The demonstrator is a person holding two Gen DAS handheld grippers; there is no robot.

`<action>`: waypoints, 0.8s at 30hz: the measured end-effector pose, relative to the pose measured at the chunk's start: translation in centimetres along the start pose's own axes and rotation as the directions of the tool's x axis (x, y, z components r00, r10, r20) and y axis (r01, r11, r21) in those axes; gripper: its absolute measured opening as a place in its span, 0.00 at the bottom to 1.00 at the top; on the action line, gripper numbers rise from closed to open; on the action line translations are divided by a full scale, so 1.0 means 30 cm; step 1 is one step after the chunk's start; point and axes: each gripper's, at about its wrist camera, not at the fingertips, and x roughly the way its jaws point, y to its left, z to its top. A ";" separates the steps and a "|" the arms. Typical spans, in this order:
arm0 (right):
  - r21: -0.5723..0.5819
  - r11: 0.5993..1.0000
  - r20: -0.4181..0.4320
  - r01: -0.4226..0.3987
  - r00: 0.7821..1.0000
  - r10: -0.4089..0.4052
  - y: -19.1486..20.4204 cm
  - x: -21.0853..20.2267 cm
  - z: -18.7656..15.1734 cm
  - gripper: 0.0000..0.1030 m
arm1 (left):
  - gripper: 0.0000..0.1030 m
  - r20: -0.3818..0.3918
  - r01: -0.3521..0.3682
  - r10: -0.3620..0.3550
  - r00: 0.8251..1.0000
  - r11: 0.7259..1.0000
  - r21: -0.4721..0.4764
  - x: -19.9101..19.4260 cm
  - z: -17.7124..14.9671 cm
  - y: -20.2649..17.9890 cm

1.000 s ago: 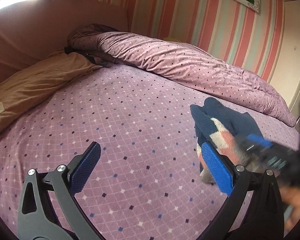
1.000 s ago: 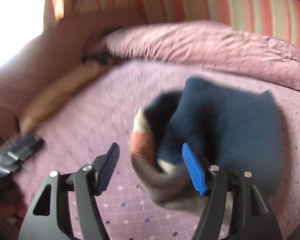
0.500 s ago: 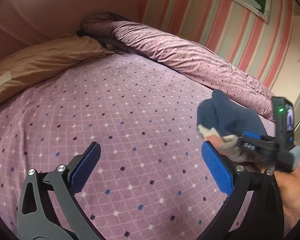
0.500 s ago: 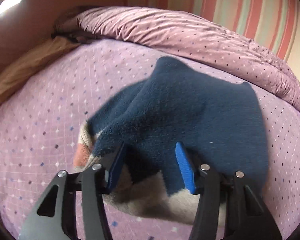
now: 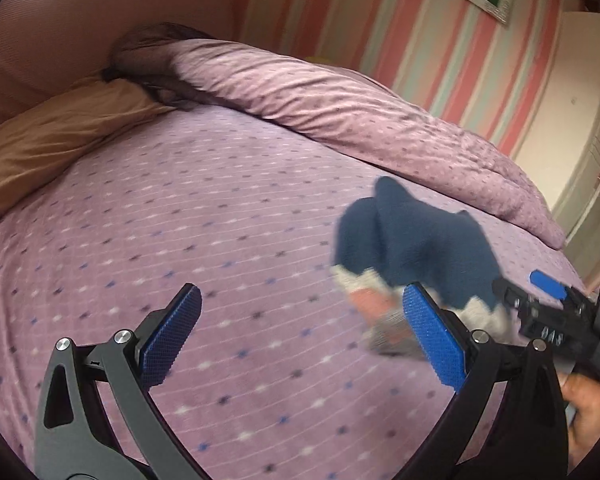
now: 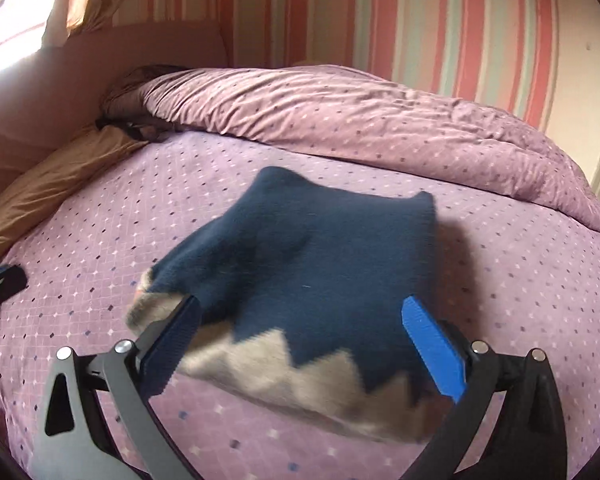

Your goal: Fold small clothes

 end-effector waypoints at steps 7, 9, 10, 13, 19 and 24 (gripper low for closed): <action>0.102 0.994 -0.017 0.024 1.000 -0.023 -0.231 -0.035 -0.036 0.98 | 0.97 -0.163 0.037 -0.019 0.987 0.993 0.109 0.280 0.113 -0.232; 0.129 0.991 -0.028 0.021 0.999 -0.018 -0.274 -0.022 -0.043 0.98 | 0.97 -0.196 0.035 -0.001 0.981 0.985 0.169 0.345 0.108 -0.287; 0.144 0.989 -0.032 0.020 0.999 -0.015 -0.296 -0.013 -0.044 0.98 | 0.97 -0.210 0.039 0.002 0.978 0.981 0.189 0.366 0.104 -0.305; 0.180 0.984 -0.043 0.008 0.999 0.000 -0.338 0.015 -0.044 0.98 | 0.97 -0.290 0.116 -0.066 0.955 0.981 0.157 0.415 0.100 -0.334; 0.201 0.980 -0.038 -0.013 0.999 0.021 -0.379 0.026 -0.031 0.98 | 0.93 -0.355 0.171 -0.158 0.922 0.985 0.006 0.458 0.118 -0.304; 0.225 0.974 -0.033 -0.033 0.999 0.041 -0.401 0.034 -0.021 0.98 | 0.81 -0.395 0.122 -0.088 0.915 0.990 0.063 0.482 0.105 -0.301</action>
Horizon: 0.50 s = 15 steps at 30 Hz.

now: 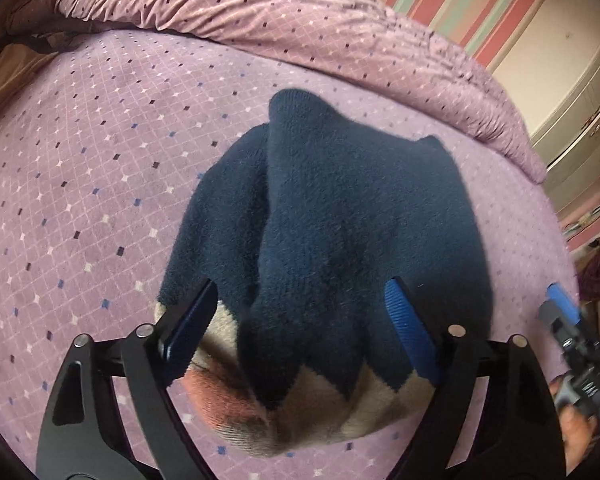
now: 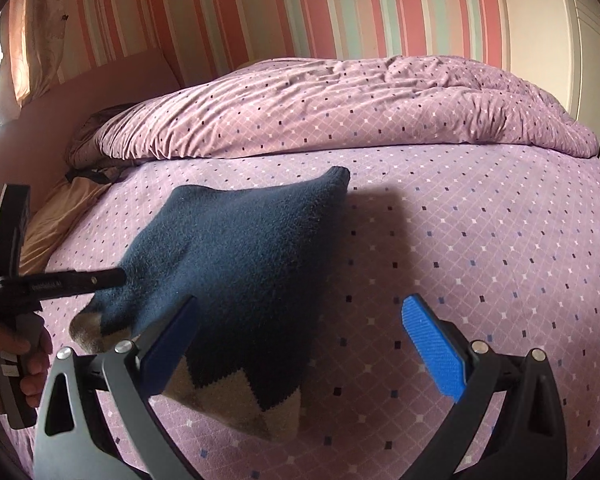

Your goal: Fold small clothes

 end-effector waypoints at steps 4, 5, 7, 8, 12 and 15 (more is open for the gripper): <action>-0.008 1.000 -0.007 -0.012 1.000 0.012 0.006 0.019 0.008 0.98 | 0.70 -0.032 0.028 -0.027 0.999 0.999 0.026 0.025 -0.021 -0.026; -0.007 1.000 -0.007 -0.013 1.000 0.013 0.007 0.022 0.008 0.98 | 0.70 -0.022 0.018 -0.017 1.000 0.999 0.048 0.021 -0.029 -0.043; -0.011 1.000 -0.018 -0.013 1.000 0.013 0.009 0.028 0.008 0.98 | 0.70 -0.003 0.005 -0.005 1.000 0.996 0.086 0.022 -0.036 -0.073; -0.011 1.000 -0.022 -0.011 1.000 0.011 0.009 0.033 0.008 0.98 | 0.68 -0.006 0.014 -0.013 1.000 0.996 0.082 0.027 -0.035 -0.076; -0.009 1.000 -0.031 -0.015 0.999 0.015 0.019 0.041 0.005 0.98 | 0.47 -0.010 0.061 -0.061 0.998 0.998 -0.007 0.030 -0.001 -0.026; -0.009 1.000 -0.031 -0.022 0.999 0.022 0.018 0.042 0.004 0.98 | 0.21 0.004 0.052 -0.052 0.999 0.997 0.049 0.005 0.001 -0.042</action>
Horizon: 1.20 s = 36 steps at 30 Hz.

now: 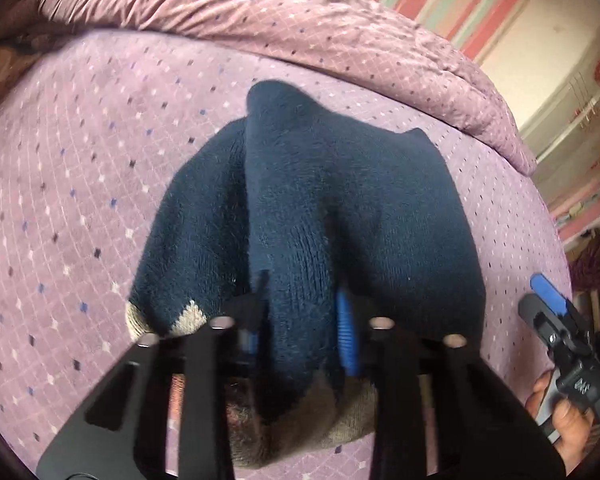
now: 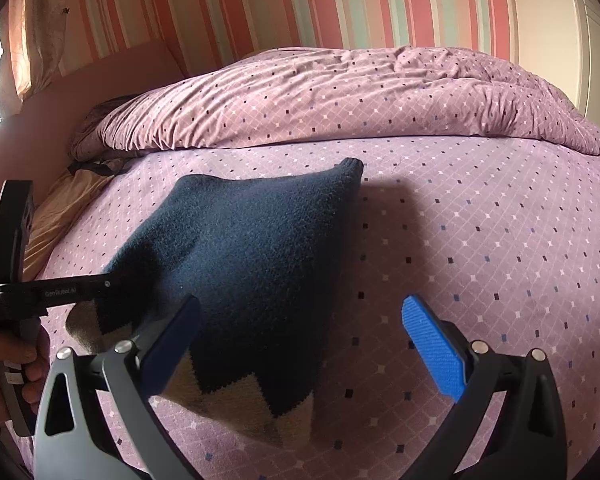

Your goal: Fold small clothes

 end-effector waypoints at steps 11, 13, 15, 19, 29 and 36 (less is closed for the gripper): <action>-0.016 1.000 -0.029 0.011 1.000 -0.011 0.047 0.035 -0.008 0.98 | 0.16 0.179 -0.251 0.221 0.959 0.953 0.169 -0.113 -0.036 -0.114; -0.043 0.999 -0.047 0.015 0.999 -0.017 0.075 0.052 -0.020 0.98 | 0.16 0.156 -0.292 0.266 0.951 0.941 0.171 -0.082 -0.056 -0.088; -0.082 0.997 -0.088 0.017 0.996 -0.024 0.107 0.085 -0.045 0.98 | 0.17 0.141 -0.306 0.284 0.948 0.938 0.166 -0.048 -0.077 -0.061; -0.140 0.988 -0.137 0.063 0.987 -0.083 0.139 0.139 -0.107 0.98 | 0.18 0.192 -0.380 0.341 0.920 0.895 0.234 -0.022 -0.118 -0.088; -0.158 0.983 -0.191 0.094 0.974 -0.124 0.124 0.210 -0.187 0.98 | 0.28 0.250 -0.434 0.374 0.893 0.864 0.257 0.014 -0.180 -0.071; -0.081 0.994 -0.072 0.078 0.994 -0.084 0.101 0.083 -0.076 0.98 | 0.73 0.378 -0.516 0.417 0.827 0.830 0.212 -0.091 -0.166 -0.099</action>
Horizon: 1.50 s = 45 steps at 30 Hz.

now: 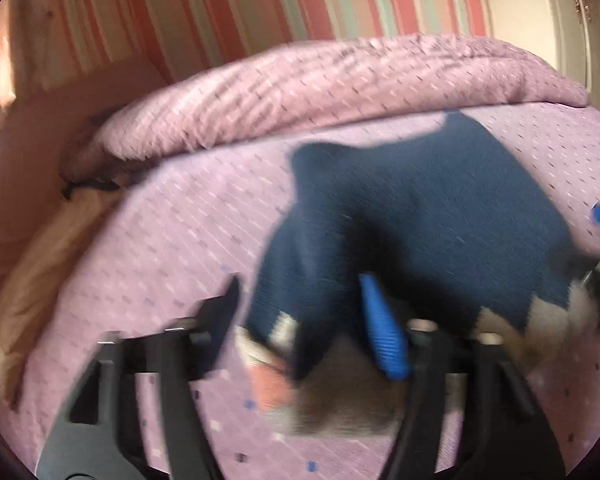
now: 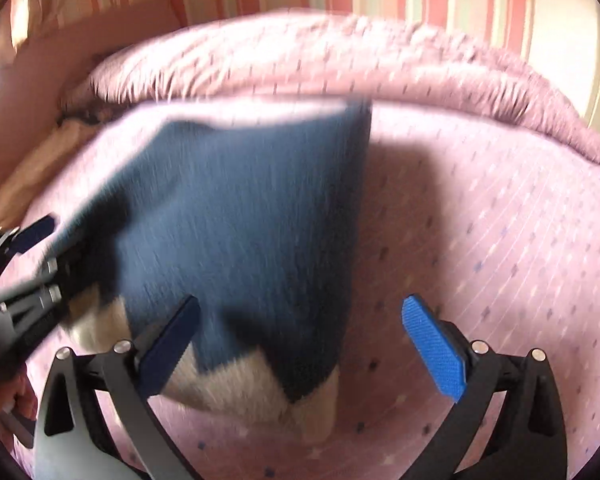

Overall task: Fold small clothes
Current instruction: 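Lift and fold the bundle over with the left gripper, then release, then withdraw the open left gripper from the folded sweater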

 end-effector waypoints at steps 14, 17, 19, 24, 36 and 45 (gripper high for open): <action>-0.006 0.996 -0.086 0.084 0.993 -0.085 -0.058 0.132 0.119 0.98 | 0.89 -0.136 -0.004 -0.001 0.991 0.999 -0.032 0.183 0.035 0.047; 0.004 0.997 -0.071 0.077 0.995 -0.076 -0.067 0.086 0.128 0.98 | 0.86 -0.123 0.015 -0.019 0.992 0.999 -0.032 0.140 0.041 0.050; 0.015 0.998 -0.056 0.056 0.997 -0.055 -0.080 0.051 0.119 0.98 | 0.86 -0.114 0.032 -0.036 0.993 0.999 -0.038 0.095 0.038 0.050; 0.050 0.999 -0.039 0.022 0.999 -0.020 -0.114 -0.023 0.074 0.98 | 0.86 -0.113 0.080 -0.093 0.989 0.991 -0.111 0.012 0.014 0.073; 0.138 0.990 -0.022 -0.034 0.999 0.037 -0.197 -0.105 -0.006 0.98 | 0.86 -0.139 0.381 -0.478 0.867 0.817 -0.432 0.013 -0.053 0.197; 0.130 0.989 -0.025 -0.069 0.997 0.073 -0.183 -0.089 -0.036 0.98 | 0.85 -0.113 0.483 -0.653 0.749 0.655 -0.581 0.102 -0.143 0.240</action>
